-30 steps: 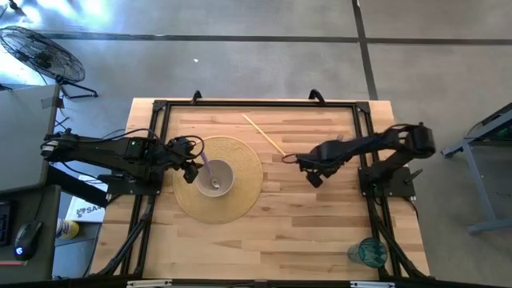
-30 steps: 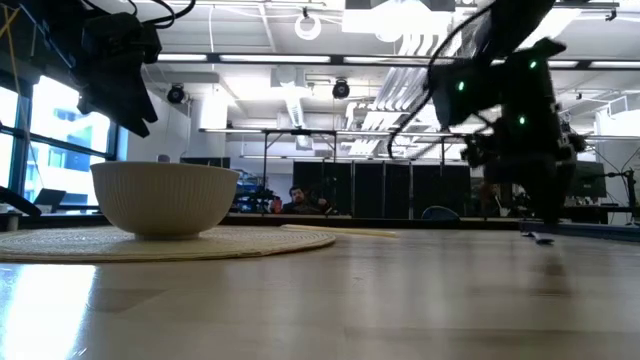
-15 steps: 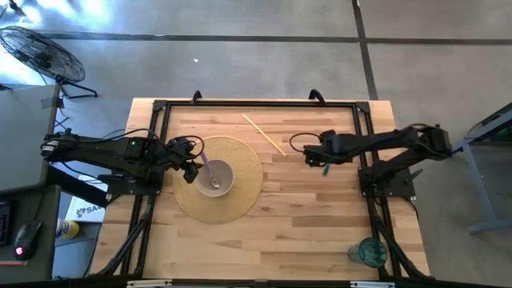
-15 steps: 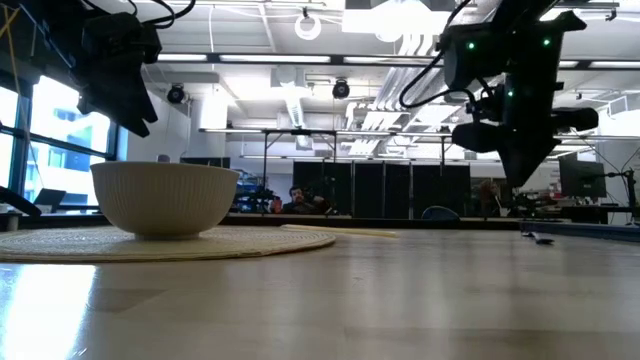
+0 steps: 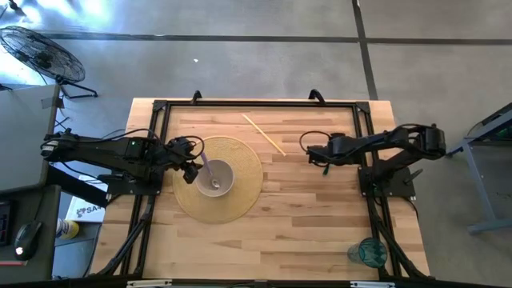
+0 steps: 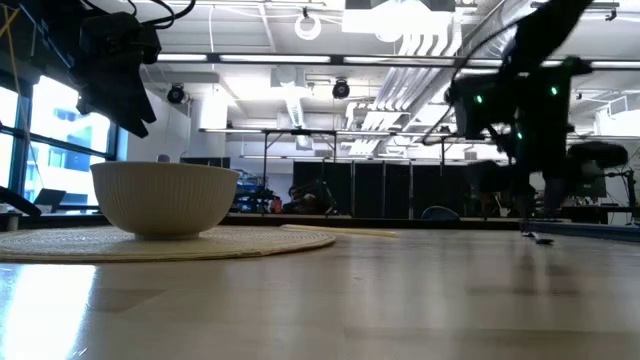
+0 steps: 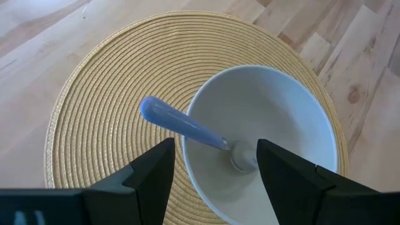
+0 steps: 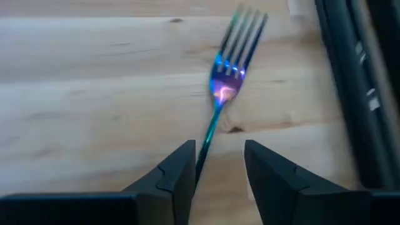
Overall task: Pick & Place Utensil
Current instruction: Put the blue fork into the white bowl
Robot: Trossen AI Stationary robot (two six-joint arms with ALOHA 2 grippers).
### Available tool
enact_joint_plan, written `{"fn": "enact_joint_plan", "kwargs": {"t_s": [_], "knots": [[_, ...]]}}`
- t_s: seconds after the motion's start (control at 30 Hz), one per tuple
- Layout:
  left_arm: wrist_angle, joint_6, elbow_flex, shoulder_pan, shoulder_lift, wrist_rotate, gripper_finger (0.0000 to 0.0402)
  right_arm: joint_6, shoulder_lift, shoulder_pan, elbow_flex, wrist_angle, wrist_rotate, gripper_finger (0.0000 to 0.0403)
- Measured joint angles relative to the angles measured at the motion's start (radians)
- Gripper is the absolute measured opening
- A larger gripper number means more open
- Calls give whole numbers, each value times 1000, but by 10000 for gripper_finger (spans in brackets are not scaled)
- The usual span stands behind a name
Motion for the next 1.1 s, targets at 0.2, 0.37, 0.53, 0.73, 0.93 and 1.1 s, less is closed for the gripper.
{"fn": "enact_joint_plan", "kwargs": {"t_s": [0.2,0.37,0.53,0.73,0.93,1.1], "knots": [[1,0,0,0,0,-7,223,9,0,-67,-105,221,-9,134],[3,0,0,0,0,-26,223,-26,-2,-88,-119,272,-8,134],[3,0,0,0,0,-37,223,-25,-2,-92,-119,279,-19,120],[3,0,0,0,0,-37,223,-26,-2,-92,-118,292,-50,60],[10,0,0,0,0,-37,223,-48,-2,-92,-121,321,-58,8],[20,0,0,0,0,-37,223,-58,0,-75,-122,334,-53,23]]}}
